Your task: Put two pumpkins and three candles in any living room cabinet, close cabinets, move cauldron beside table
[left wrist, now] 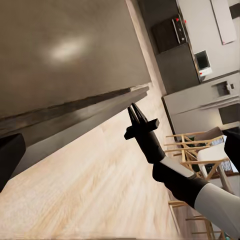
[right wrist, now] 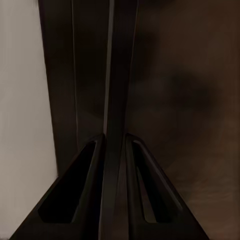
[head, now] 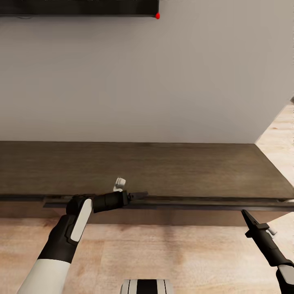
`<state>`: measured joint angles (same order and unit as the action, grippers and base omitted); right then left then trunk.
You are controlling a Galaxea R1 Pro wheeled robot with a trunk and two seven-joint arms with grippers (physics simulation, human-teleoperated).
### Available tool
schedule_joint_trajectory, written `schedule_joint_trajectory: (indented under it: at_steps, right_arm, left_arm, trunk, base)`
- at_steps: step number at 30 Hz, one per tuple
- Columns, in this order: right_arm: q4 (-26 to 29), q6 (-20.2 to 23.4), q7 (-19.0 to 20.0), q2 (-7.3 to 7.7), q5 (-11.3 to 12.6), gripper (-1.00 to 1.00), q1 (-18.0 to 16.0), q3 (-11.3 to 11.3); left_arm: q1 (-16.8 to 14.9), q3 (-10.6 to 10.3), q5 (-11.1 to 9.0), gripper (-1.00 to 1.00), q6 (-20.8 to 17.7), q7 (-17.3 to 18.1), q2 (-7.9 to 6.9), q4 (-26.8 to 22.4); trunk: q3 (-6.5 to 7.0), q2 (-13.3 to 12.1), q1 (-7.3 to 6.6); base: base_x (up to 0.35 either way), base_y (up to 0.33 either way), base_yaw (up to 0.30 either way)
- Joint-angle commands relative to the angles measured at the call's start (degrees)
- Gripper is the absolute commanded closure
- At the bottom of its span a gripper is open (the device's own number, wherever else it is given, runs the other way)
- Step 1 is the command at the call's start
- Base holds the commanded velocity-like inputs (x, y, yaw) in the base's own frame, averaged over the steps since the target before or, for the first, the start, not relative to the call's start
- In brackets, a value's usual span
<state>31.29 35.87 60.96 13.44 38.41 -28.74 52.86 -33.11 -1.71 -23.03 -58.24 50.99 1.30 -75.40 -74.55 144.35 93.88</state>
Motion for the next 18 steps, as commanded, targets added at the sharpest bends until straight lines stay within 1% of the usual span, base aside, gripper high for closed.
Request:
schedule_joint_trajectory:
  at_steps: [1, 6, 9, 18]
  right_arm:
    - [-0.1, 0.2, 0.1, 0.01, -0.2, 1.0, 0.0, 0.1]
    - [-0.1, 0.2, 0.1, 0.01, -0.2, 1.0, 0.0, 0.1]
    - [-0.1, 0.1, 0.1, 0.01, -0.2, 1.0, 0.0, 0.1]
    - [0.0, 0.1, 0.2, 0.01, -0.3, 1.0, 0.0, 0.1]
  left_arm:
    - [0.0, 0.0, 0.1, -1.0, -0.2, 0.2, 0.01, 0.0]
    - [0.0, 0.0, 0.1, -1.0, -0.2, 0.2, 0.01, 0.0]
    - [0.0, 0.0, 0.1, -1.0, -0.2, 0.2, 0.01, 0.0]
    - [0.0, 0.0, 0.1, -1.0, -0.2, 0.2, 0.01, -0.1]
  trunk:
    - [-0.04, 0.0, -0.04]
    - [-0.04, 0.0, -0.04]
    - [-0.04, 0.0, -0.04]
    - [-0.04, 0.0, -0.04]
  base:
    - [-0.282, 0.0, 0.0]
    - [-0.289, 0.0, 0.0]
    - [-0.177, 0.0, 0.0]
    - [-0.037, 0.0, 0.0]
